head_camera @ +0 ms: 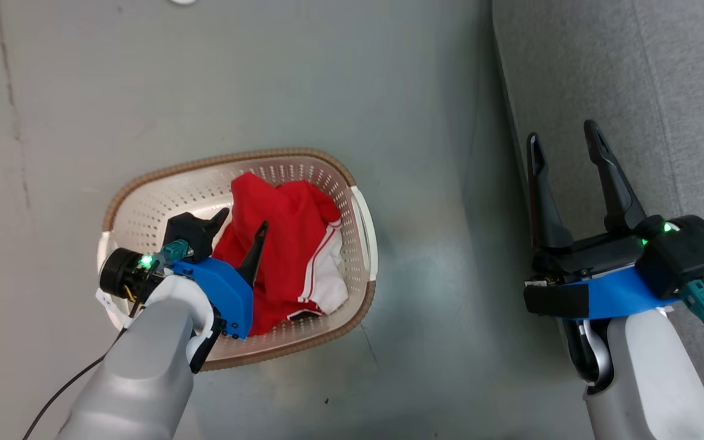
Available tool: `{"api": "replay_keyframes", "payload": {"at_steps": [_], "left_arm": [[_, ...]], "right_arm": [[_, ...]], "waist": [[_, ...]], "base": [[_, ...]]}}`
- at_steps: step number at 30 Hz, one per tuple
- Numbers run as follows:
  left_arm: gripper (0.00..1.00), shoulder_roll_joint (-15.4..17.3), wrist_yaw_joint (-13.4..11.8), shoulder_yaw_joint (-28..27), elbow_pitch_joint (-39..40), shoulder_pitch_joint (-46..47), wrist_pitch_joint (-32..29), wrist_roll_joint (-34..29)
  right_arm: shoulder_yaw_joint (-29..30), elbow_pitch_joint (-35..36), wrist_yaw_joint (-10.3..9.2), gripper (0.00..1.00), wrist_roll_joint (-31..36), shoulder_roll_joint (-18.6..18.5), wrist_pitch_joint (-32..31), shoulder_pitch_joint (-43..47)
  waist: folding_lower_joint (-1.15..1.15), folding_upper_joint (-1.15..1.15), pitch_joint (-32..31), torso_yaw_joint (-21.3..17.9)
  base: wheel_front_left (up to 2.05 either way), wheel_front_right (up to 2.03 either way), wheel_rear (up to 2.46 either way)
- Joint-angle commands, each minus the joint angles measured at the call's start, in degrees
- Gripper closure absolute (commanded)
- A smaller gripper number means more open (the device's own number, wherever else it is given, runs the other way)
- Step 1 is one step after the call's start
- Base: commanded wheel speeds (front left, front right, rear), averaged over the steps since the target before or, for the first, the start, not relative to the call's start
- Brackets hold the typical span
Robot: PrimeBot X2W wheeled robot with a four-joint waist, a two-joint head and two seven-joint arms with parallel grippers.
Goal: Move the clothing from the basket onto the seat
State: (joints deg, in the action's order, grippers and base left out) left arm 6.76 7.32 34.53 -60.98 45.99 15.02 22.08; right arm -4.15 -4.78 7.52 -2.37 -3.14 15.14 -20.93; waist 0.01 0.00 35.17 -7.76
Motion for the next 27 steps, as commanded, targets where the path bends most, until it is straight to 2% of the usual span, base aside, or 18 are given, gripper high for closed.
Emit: {"api": "replay_keyframes", "payload": {"at_steps": [1,10,20,27], "left_arm": [[0.0,0.42,0.25,0.62,-0.93,1.11,-0.25,0.9],[0.0,0.64,0.25,6.28,-5.47,4.3,-3.4,7.4],[0.0,0.83,0.26,12.09,-5.46,5.94,-7.78,14.44],[0.0,0.98,0.26,15.84,-4.85,7.88,-8.17,17.77]], "right_arm": [[-0.02,0.46,-0.06,0.0,0.24,-0.04,0.02,-0.94],[0.59,2.03,-0.06,0.0,0.72,-0.16,0.02,-2.73],[0.97,3.36,-0.06,0.0,1.3,-0.28,0.02,-3.73],[0.92,4.47,-0.06,0.0,1.49,-0.16,0.02,-4.35]], "waist": [[-0.01,0.0,2.47,-0.63],[-0.01,0.0,8.16,-0.86],[-0.01,0.0,12.95,-0.49],[-0.01,0.0,16.2,-0.59]], "base": [[0.0,0.0,0.0],[0.0,0.0,0.0],[0.0,0.0,0.0],[0.0,0.0,0.0]]}}
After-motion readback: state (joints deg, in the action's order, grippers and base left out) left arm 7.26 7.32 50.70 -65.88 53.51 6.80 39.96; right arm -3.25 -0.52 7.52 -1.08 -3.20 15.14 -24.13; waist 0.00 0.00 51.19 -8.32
